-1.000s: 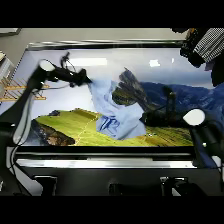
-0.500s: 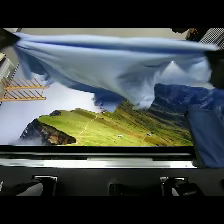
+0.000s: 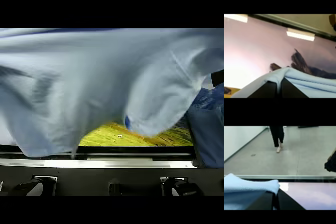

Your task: Fold the clothes and pants, and hang the long-sleeved shirts on hangers.

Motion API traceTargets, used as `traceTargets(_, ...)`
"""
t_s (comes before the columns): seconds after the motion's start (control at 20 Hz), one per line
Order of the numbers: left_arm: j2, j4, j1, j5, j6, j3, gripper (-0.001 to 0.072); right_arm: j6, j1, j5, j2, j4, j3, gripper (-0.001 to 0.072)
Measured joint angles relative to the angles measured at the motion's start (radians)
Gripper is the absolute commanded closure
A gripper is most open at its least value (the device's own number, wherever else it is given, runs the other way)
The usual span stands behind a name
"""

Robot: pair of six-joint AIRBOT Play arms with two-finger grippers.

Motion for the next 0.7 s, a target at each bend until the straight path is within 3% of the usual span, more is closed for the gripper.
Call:
traceTargets(0.3,-0.221,0.068,-0.076,0.050,0.027,-0.212,0.0690,0.210,0.000,0.044,-0.406,-0.047,0.007,0.0686)
traceTargets(0.7,-0.760,0.055,-0.190,0.255,0.043,-0.296,0.0690,0.274,-0.002,0.030,-0.957,0.179,0.007,0.0658)
